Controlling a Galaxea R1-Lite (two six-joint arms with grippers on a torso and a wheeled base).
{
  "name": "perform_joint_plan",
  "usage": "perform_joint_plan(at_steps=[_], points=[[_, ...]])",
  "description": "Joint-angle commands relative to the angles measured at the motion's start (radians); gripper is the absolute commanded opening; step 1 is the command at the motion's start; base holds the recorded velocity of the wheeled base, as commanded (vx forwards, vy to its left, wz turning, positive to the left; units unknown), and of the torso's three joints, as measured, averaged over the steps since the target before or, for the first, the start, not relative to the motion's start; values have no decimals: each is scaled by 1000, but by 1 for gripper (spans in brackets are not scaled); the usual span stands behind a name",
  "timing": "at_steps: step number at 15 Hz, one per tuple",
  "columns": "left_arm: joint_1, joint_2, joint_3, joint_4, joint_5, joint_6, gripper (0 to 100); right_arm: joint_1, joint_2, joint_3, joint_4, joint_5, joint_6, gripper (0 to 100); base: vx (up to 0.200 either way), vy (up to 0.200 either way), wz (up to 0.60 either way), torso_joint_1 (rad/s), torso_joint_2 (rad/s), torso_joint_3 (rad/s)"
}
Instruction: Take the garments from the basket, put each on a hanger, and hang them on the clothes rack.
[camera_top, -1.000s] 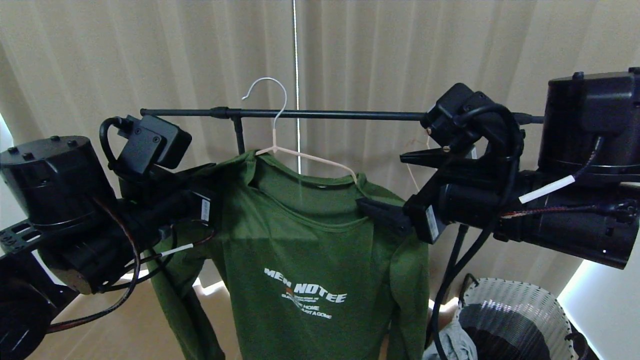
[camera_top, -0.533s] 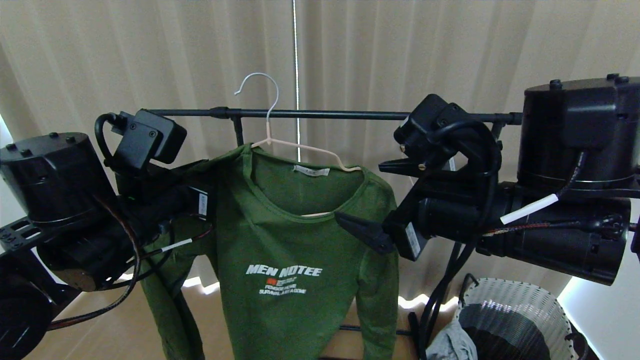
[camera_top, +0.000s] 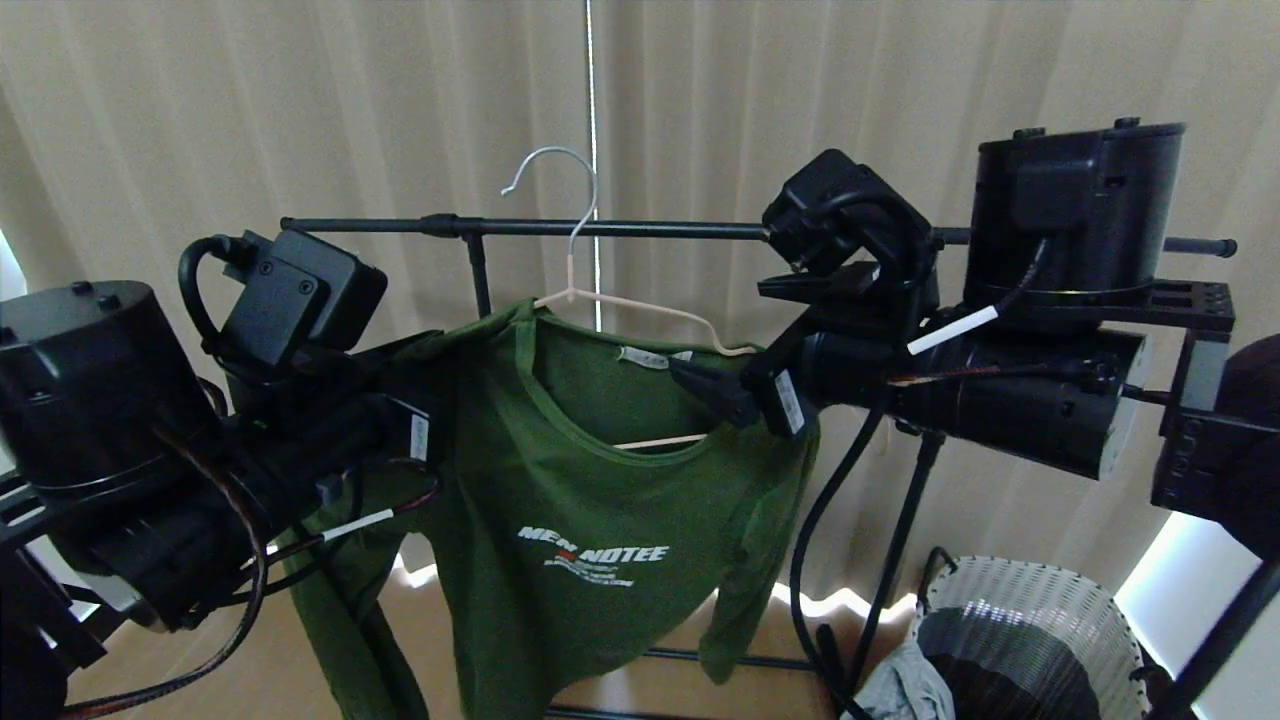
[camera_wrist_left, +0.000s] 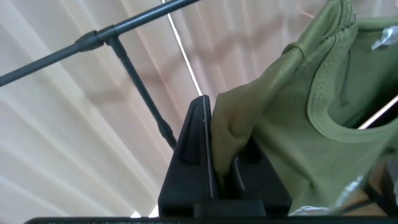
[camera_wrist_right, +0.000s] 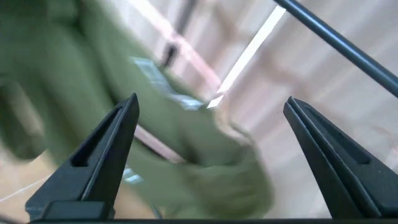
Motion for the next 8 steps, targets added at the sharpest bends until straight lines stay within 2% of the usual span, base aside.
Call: perform_joint_plan(at_steps=[1, 8], points=[[-10, -21, 9, 0, -1, 0, 0, -19, 31, -21, 1, -10, 0, 100, 0, 0, 0, 0, 0, 0], [-34, -37, 35, -1, -4, 0, 0, -39, 33, -39, 1, -10, -4, 100, 0, 0, 0, 0, 0, 0]])
